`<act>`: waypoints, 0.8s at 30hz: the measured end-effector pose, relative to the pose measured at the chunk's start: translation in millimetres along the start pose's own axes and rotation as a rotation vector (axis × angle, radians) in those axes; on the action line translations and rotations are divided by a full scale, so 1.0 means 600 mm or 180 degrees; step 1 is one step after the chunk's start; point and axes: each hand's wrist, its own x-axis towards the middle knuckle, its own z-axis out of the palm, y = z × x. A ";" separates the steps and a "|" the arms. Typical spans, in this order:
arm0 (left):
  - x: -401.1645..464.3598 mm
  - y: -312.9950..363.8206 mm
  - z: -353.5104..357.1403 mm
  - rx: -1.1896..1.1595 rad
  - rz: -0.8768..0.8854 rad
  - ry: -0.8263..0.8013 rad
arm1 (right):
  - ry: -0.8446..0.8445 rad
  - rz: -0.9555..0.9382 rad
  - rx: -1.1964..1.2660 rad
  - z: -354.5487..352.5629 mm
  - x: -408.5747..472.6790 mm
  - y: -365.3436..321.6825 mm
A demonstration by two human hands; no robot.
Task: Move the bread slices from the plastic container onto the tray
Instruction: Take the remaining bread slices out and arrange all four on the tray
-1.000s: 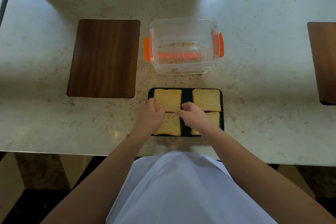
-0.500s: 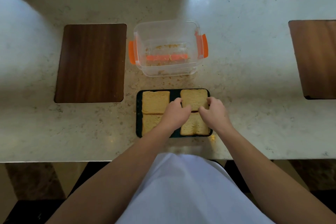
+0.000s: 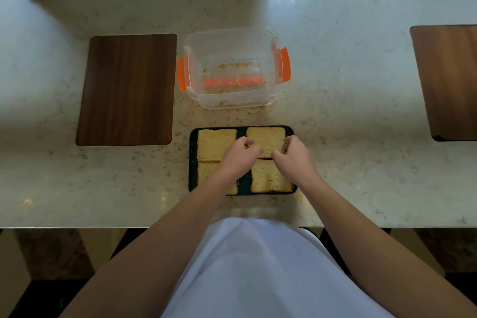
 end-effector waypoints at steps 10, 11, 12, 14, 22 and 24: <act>-0.007 -0.011 -0.013 -0.0046 -0.0047 0.0065 | -0.0026 -0.0087 0.0138 0.002 -0.002 0.005; -0.012 -0.013 -0.013 -0.0054 -0.0026 0.0107 | 0.0003 -0.0083 0.0174 -0.002 -0.007 0.013; -0.017 -0.017 -0.013 -0.0053 -0.0010 0.0148 | 0.0025 -0.0067 0.0212 -0.006 -0.012 0.021; -0.031 -0.027 -0.014 -0.0087 -0.0028 0.0175 | 0.0029 -0.0004 0.0294 -0.014 -0.026 0.039; -0.079 -0.072 -0.003 -0.0570 -0.0239 -0.0010 | -0.0275 0.0175 0.0549 -0.012 -0.062 0.082; -0.080 -0.074 -0.002 -0.0552 -0.0287 -0.0097 | -0.0296 0.0220 0.0625 -0.007 -0.066 0.082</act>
